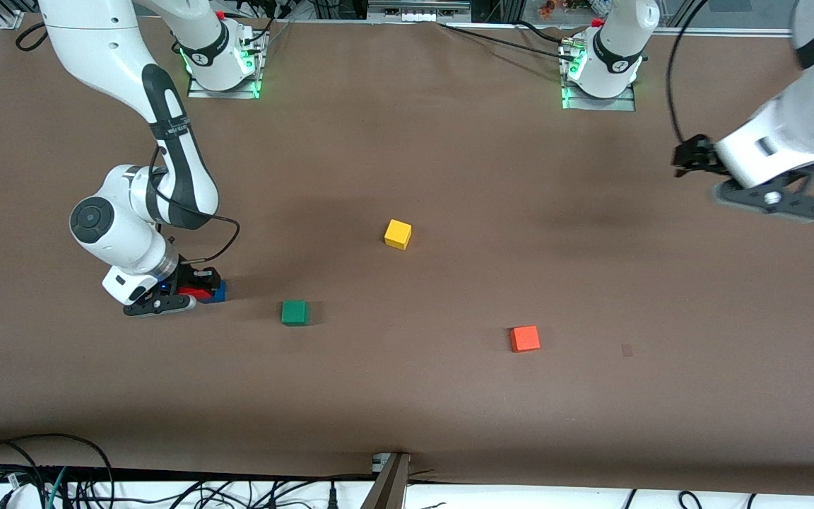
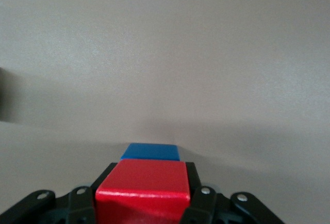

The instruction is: Pass red block to right arm, stack on blue

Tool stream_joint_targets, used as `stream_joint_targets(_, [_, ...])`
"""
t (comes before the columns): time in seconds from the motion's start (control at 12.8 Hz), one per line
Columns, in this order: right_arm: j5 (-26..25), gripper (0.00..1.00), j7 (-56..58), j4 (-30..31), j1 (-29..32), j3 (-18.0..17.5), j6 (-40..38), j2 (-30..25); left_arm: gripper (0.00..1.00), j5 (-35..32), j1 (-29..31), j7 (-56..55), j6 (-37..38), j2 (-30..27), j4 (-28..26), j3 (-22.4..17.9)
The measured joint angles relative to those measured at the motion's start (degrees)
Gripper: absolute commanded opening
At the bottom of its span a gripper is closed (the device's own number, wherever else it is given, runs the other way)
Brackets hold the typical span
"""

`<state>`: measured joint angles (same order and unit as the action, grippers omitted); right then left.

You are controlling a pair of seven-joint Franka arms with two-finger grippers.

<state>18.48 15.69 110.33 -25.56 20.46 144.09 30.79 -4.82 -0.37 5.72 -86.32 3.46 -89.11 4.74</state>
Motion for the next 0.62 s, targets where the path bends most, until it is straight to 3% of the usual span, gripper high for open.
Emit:
stream_joint_targets(0.23, [0.0, 0.0, 0.0, 0.6, 0.0, 0.0, 0.0, 0.0, 1.0, 0.0, -2.5, -0.9, -9.9, -4.7, -5.9, -7.0])
stream_joint_targets(0.47, [0.0, 0.01, 0.0, 1.0, -0.1, 0.0, 0.0, 0.0, 1.0, 0.0, -3.3, -1.5, -7.6, -6.8, -7.9, -7.6])
stream_joint_targets(0.62, [0.0, 0.08, 0.0, 1.1, -0.1, 0.0, 0.0, 0.0, 1.0, 0.0, -3.9, -2.5, -6.9, -6.8, -8.3, -7.2])
